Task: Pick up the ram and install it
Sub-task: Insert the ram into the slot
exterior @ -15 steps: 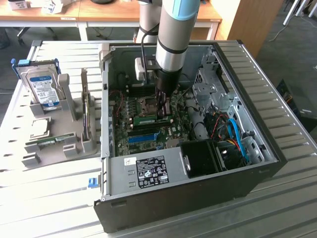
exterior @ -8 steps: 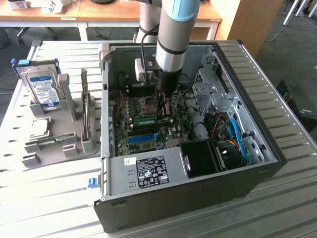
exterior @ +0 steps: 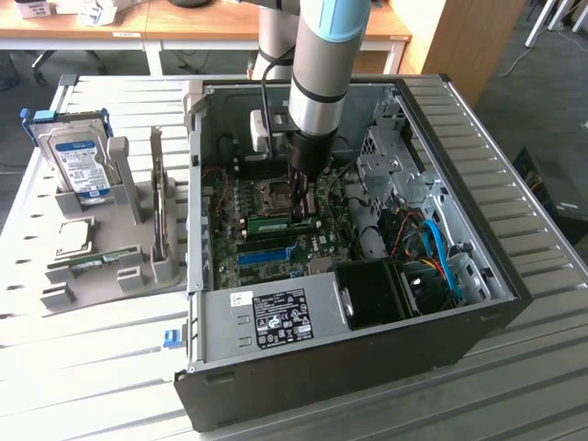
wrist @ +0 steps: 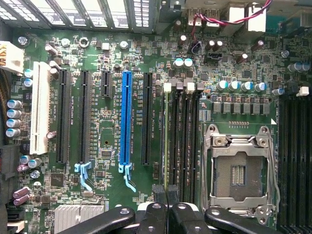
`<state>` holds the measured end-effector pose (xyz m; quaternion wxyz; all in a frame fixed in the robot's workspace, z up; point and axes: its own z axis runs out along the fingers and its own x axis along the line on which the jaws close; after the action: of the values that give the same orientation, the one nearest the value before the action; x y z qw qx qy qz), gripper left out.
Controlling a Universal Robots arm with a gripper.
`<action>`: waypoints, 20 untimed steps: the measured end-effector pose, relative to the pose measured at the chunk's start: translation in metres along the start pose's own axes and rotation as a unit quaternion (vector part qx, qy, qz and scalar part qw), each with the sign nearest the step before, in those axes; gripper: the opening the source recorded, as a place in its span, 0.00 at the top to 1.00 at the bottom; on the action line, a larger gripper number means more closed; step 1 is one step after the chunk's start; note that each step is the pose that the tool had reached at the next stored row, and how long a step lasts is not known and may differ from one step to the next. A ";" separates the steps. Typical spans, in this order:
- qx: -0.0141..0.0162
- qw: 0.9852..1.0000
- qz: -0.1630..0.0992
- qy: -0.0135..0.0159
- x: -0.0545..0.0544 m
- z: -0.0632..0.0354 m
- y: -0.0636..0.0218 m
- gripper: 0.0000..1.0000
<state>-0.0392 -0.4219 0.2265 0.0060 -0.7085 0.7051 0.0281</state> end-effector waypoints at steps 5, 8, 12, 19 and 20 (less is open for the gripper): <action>0.000 1.000 0.000 0.000 0.000 0.0001 0.0000 0.88; 0.000 1.000 0.001 0.000 0.000 0.0001 0.0000 0.88; 0.000 1.000 0.002 -0.001 0.000 -0.0023 -0.0005 0.88; -0.002 1.000 0.004 0.000 0.000 -0.0059 -0.0005 0.88; -0.001 1.000 0.005 0.000 0.000 -0.0058 -0.0005 0.88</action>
<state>-0.0386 -0.4219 0.2322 0.0051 -0.7051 0.7085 0.0294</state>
